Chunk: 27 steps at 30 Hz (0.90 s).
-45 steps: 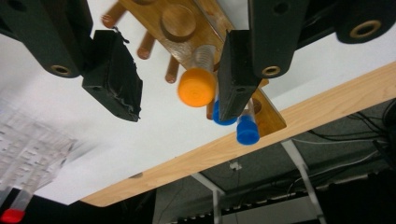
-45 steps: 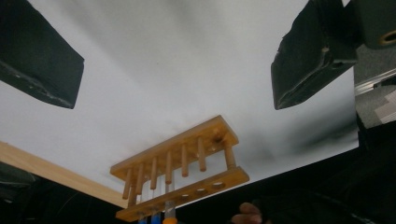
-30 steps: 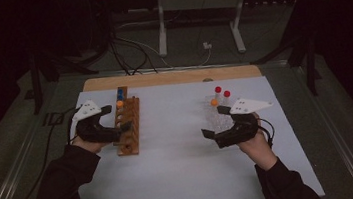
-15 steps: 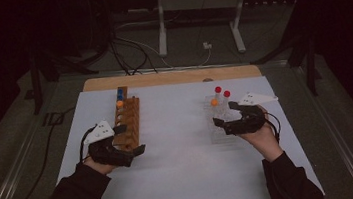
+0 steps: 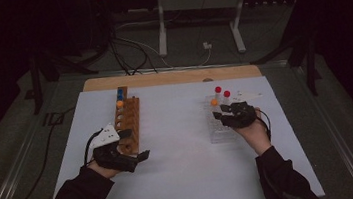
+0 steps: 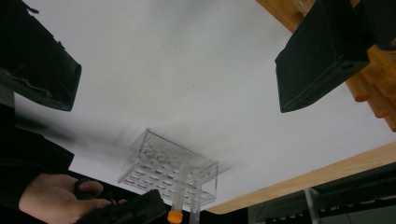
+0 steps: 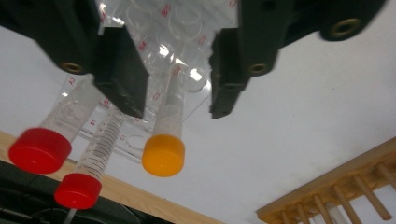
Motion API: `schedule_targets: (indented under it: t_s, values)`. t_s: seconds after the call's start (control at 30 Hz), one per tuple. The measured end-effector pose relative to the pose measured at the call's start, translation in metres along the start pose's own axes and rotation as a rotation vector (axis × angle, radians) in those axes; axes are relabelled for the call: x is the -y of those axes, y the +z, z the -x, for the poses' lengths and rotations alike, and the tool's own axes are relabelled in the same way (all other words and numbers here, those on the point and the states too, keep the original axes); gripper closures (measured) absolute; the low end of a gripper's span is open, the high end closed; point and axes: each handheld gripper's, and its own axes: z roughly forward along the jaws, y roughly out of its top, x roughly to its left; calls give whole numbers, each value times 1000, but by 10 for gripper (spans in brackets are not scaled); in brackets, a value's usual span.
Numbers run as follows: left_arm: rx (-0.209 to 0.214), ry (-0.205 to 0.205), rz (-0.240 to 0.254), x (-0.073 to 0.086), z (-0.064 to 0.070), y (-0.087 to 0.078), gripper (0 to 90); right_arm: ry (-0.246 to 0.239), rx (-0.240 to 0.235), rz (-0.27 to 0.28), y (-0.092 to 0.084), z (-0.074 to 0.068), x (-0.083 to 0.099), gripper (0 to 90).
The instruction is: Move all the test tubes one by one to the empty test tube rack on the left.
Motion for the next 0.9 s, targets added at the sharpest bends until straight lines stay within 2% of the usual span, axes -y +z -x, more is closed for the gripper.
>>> schedule_targets:
  t_s: [0.2, 0.47, 0.67, 0.9]
  values:
    - [-3, -4, -2, 1, -1, 0, 11, -1, 21, -41, 13, 1, -8, 669]
    - [3, -10, -3, 2, -2, 1, 11, 0, 25, -67, 21, 3, -6, 736]
    - [-1, -12, -8, 3, -3, 2, 11, 1, 29, -65, 22, 3, -7, 751]
    - [9, -12, -12, 3, -2, 2, 11, -6, 32, -46, 13, 2, -15, 753]
